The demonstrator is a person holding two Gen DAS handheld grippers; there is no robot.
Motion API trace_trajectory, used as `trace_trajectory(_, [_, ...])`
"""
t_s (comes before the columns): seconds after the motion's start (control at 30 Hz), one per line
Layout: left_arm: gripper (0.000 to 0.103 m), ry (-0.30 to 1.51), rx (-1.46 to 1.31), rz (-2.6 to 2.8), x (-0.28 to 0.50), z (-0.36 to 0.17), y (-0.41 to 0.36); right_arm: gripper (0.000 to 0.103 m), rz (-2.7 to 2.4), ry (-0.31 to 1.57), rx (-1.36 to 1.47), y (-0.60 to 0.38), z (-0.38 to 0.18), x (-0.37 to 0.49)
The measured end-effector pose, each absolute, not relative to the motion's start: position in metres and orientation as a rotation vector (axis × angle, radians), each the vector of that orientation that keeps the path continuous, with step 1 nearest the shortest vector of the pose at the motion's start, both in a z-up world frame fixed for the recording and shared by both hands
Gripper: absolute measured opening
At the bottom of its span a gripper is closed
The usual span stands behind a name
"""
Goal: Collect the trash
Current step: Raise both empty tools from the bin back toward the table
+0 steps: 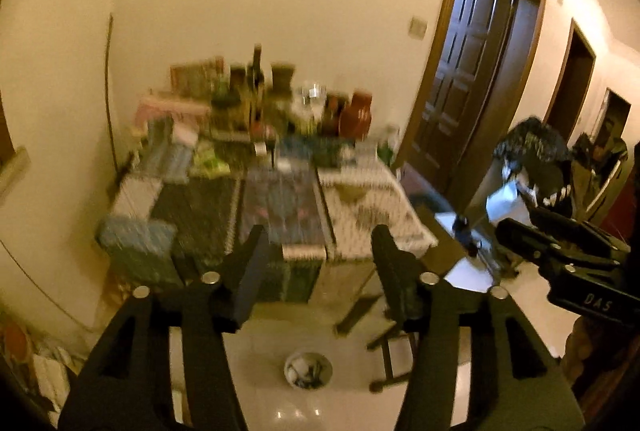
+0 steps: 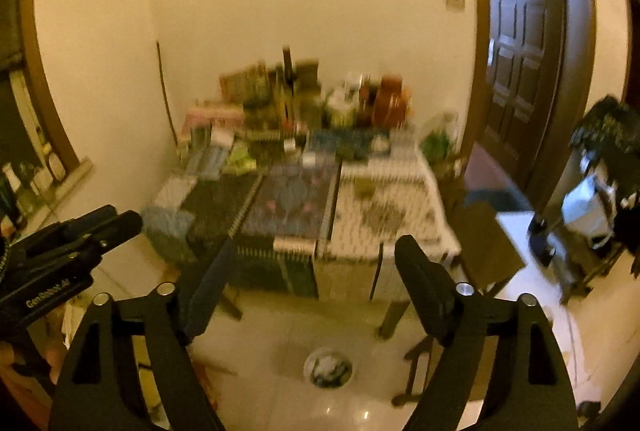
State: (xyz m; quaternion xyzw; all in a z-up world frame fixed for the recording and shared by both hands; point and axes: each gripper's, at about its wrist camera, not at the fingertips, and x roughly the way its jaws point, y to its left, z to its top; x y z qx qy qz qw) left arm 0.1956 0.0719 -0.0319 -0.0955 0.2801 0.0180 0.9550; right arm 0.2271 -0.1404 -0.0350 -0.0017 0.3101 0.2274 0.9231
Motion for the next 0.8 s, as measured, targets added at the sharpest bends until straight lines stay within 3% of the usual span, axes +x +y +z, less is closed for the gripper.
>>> trace_trajectory(0.07, [0.061, 0.517, -0.193, 0.036, 0.185, -0.015, 0.076, 0.093, 0.436, 0.580, -0.003, -0.142, -0.018, 0.217])
trace_trajectory(0.27, [0.062, 0.440, -0.203, 0.002, 0.164, 0.012, 0.086, 0.103, 0.361, 0.445, 0.009, -0.148, 0.003, 0.198])
trace_trajectory(0.6, [0.062, 0.456, -0.132, 0.038, 0.184, 0.006, 0.082, 0.103, 0.390, 0.449, 0.011, -0.147, -0.007, 0.224])
trace_trajectory(0.8, [0.086, 0.461, -0.132, 0.097, 0.228, -0.002, 0.080, 0.103, 0.413, 0.436, -0.011, -0.146, -0.013, 0.259])
